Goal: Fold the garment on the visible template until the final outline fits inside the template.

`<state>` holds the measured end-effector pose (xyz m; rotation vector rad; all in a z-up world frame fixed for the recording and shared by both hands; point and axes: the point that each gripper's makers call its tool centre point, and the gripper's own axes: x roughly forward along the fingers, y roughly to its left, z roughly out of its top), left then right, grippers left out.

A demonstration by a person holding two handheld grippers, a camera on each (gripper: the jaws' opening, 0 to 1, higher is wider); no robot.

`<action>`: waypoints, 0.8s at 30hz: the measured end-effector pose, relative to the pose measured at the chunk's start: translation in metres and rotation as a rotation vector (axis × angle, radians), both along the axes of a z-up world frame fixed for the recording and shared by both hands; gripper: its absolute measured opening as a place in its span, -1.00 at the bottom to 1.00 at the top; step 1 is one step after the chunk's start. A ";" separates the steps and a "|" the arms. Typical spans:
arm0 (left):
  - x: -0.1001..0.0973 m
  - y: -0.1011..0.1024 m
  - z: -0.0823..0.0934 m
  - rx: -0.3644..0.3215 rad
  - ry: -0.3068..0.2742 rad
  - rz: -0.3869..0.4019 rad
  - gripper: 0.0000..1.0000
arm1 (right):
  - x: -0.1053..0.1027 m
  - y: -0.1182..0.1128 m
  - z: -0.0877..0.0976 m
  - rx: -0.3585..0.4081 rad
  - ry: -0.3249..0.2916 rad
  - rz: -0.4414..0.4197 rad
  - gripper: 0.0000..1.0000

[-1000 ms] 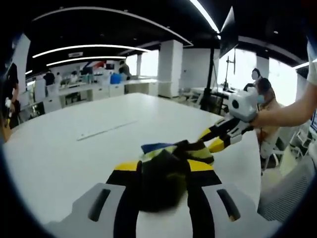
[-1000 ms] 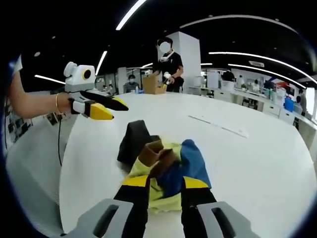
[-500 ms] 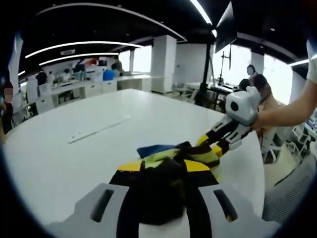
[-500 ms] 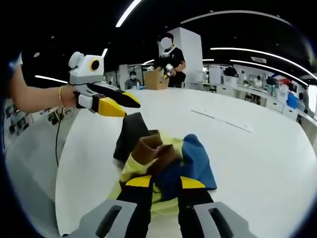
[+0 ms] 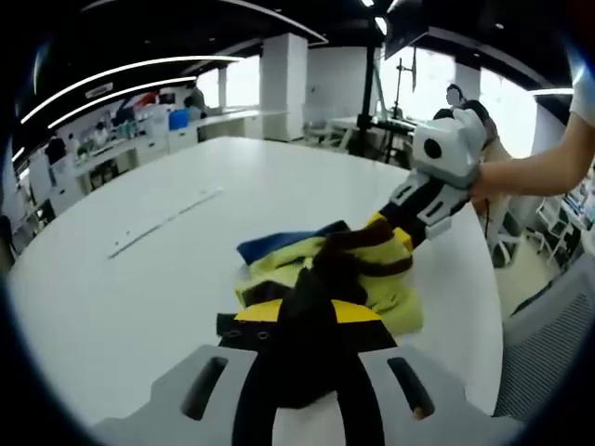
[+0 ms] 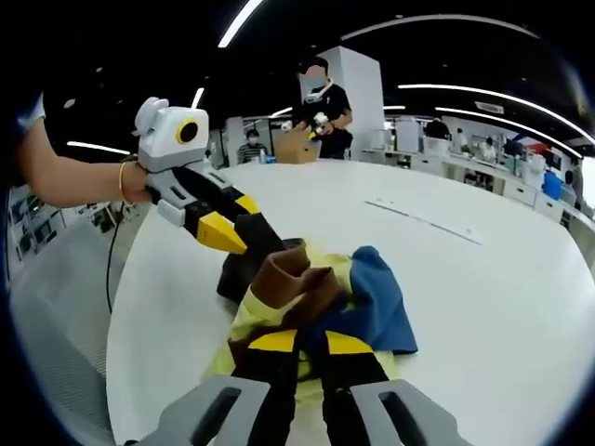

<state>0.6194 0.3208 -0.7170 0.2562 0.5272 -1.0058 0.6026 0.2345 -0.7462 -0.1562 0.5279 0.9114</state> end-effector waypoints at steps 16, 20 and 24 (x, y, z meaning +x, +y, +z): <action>0.006 0.008 0.022 -0.064 -0.049 0.073 -0.95 | -0.004 -0.003 0.006 -0.021 -0.028 0.004 -1.00; 0.007 0.006 0.031 -0.077 -0.074 0.085 -0.97 | -0.004 -0.005 0.012 -0.027 -0.041 0.008 -1.00; 0.009 0.006 0.038 -0.067 -0.106 0.091 -0.98 | -0.003 -0.008 0.019 -0.028 -0.056 0.007 -1.00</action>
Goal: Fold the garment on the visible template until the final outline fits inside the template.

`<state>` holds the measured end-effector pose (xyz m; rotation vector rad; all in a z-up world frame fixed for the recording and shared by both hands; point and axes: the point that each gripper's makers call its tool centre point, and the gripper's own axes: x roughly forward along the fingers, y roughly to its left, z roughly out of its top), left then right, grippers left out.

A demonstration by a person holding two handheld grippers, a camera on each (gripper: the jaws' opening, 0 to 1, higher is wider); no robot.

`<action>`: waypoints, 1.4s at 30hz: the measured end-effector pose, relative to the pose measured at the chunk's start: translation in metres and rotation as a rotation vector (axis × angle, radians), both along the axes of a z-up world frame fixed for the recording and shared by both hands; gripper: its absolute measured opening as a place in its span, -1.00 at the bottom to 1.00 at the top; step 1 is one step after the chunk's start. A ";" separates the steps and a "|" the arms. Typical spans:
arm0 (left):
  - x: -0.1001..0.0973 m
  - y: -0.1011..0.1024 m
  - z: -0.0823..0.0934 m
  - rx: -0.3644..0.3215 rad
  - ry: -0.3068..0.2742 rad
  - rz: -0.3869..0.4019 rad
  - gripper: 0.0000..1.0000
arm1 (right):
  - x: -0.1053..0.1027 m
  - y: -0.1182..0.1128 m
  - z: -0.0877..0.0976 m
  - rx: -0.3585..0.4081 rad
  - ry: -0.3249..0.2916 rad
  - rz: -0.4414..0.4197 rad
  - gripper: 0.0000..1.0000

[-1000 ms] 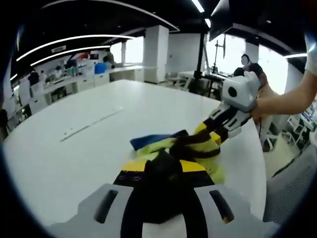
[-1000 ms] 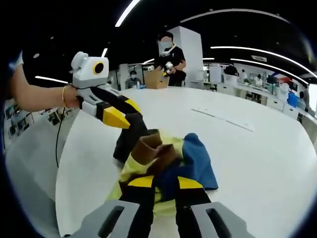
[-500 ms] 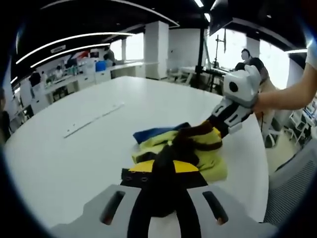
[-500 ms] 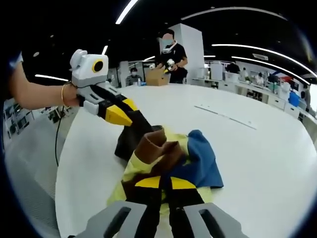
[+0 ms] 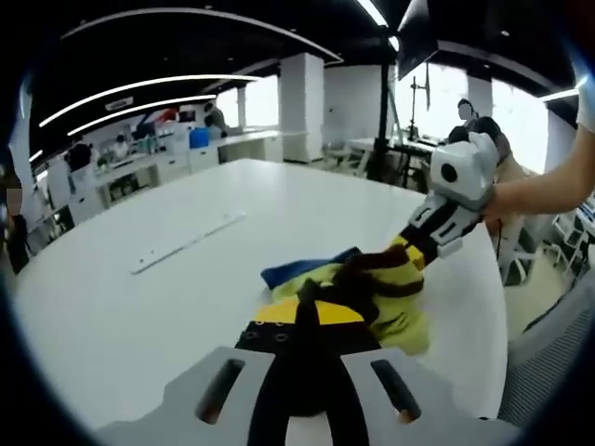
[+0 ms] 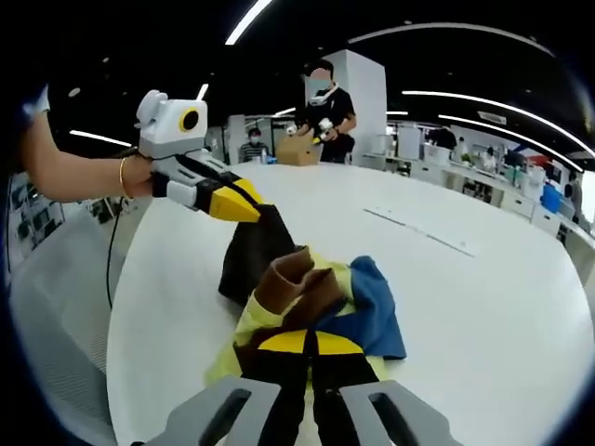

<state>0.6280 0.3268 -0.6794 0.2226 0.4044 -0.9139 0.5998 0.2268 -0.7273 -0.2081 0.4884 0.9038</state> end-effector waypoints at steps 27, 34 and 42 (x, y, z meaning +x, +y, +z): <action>0.037 0.051 0.059 -0.206 -0.097 0.283 -1.00 | 0.040 -0.039 0.063 0.068 -0.125 -0.171 -1.00; 0.054 0.072 0.060 -0.289 -0.076 0.372 -1.00 | 0.064 -0.048 0.075 0.131 -0.127 -0.241 -1.00; 0.081 0.104 0.065 -0.395 -0.074 0.476 -1.00 | 0.099 -0.054 0.075 0.134 -0.113 -0.311 -1.00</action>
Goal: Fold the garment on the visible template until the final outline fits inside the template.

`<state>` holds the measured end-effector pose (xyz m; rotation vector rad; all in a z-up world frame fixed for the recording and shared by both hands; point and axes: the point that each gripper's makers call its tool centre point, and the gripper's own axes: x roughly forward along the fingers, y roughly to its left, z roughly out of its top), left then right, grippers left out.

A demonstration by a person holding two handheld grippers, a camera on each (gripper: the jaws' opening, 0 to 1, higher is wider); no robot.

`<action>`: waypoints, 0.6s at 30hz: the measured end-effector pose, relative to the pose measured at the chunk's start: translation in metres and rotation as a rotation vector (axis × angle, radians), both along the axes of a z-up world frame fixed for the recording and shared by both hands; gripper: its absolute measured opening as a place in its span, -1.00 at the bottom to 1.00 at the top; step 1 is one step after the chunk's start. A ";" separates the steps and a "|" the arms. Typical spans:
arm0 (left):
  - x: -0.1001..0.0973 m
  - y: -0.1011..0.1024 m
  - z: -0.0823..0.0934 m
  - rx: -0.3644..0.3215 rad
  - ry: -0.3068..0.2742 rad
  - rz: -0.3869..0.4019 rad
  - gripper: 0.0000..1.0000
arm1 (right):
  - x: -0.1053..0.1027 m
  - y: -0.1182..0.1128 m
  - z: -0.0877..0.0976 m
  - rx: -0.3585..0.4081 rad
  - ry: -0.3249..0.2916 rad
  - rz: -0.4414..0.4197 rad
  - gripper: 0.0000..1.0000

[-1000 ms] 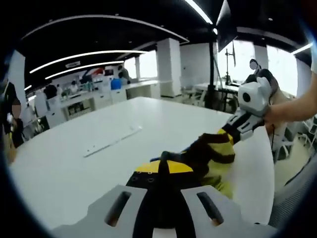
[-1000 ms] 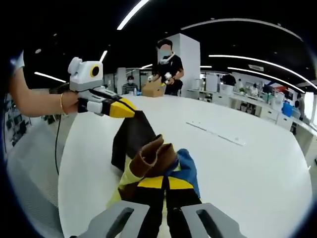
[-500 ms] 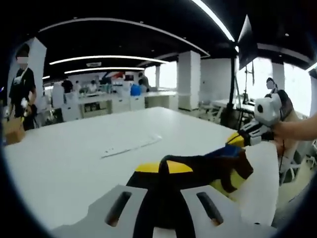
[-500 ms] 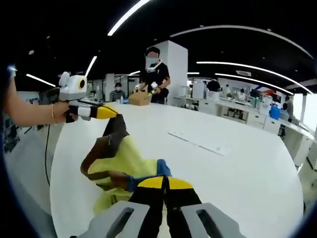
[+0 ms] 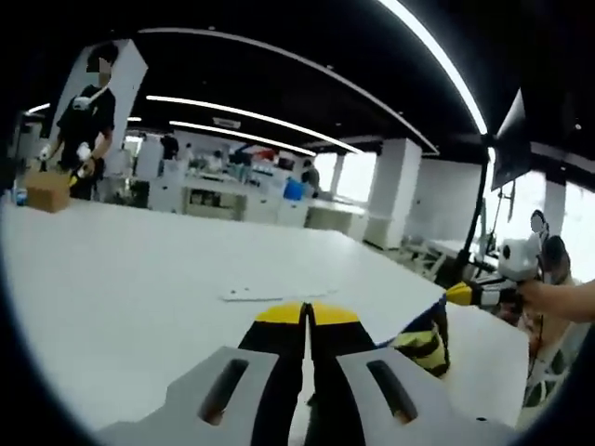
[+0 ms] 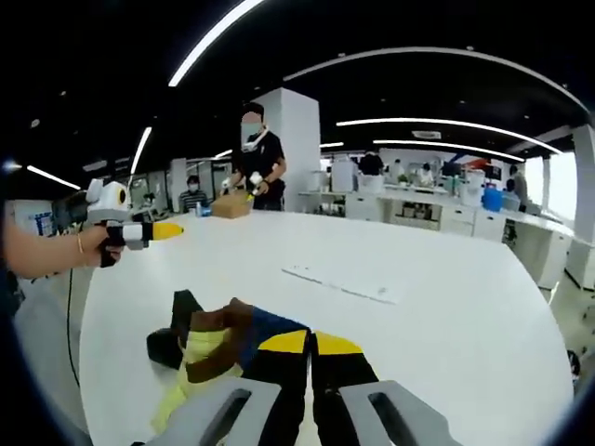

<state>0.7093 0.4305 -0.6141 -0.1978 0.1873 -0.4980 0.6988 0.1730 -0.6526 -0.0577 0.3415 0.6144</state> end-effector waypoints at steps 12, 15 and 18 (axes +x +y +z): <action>-0.001 -0.017 -0.027 0.078 0.039 -0.108 -1.00 | 0.005 0.002 -0.014 -0.016 0.040 0.021 -1.00; -0.004 -0.023 -0.028 0.092 0.031 -0.151 -0.90 | 0.003 0.003 -0.014 -0.019 0.044 0.032 -1.00; -0.008 -0.027 -0.030 0.126 0.026 -0.187 -0.78 | 0.002 0.001 -0.016 -0.035 0.051 0.036 -1.00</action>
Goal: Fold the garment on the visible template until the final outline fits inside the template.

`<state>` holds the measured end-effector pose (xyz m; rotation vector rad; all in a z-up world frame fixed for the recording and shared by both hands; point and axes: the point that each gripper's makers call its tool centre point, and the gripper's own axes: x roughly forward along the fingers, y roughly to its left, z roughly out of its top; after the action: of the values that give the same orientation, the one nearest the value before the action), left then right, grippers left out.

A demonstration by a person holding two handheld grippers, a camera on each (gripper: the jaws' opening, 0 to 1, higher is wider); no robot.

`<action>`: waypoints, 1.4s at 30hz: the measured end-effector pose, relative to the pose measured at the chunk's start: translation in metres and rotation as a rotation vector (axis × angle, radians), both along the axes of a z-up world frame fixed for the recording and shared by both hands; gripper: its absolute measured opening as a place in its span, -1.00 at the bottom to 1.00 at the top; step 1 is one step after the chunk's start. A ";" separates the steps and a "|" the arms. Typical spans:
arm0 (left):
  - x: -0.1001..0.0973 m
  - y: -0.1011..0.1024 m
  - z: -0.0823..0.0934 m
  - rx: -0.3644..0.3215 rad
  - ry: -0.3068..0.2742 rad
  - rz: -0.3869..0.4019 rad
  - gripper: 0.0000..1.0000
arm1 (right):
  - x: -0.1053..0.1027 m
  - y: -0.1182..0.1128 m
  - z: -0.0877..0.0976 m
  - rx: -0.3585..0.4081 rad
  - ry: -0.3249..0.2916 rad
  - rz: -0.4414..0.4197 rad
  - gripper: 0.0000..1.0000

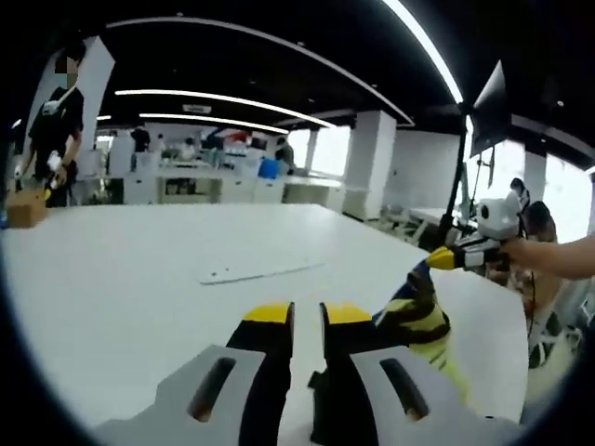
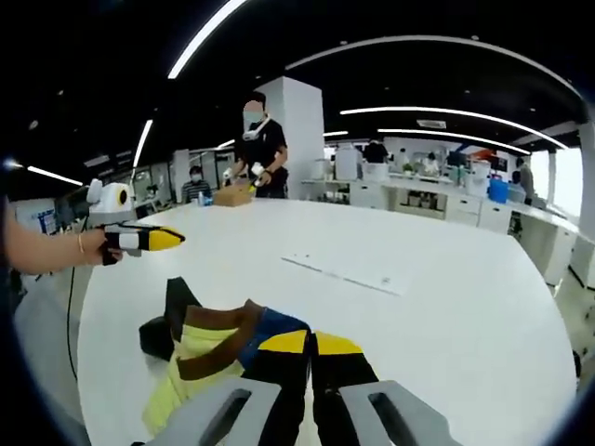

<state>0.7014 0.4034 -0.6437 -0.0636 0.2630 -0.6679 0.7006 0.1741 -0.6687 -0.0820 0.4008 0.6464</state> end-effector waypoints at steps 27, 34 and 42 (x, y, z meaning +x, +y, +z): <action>-0.022 -0.047 -0.045 0.230 0.089 -0.303 -0.61 | -0.014 0.001 -0.015 -0.061 0.058 0.042 -1.00; -0.024 -0.046 -0.053 0.257 0.112 -0.314 -0.89 | -0.014 0.003 -0.019 -0.073 0.065 0.048 -1.00; -0.026 -0.045 -0.053 0.274 0.106 -0.319 -1.00 | -0.014 0.001 -0.022 -0.081 0.073 0.044 -1.00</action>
<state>0.6758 0.3580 -0.6968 0.2094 0.4707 -0.9409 0.6861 0.1749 -0.6908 -0.1451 0.4969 0.6781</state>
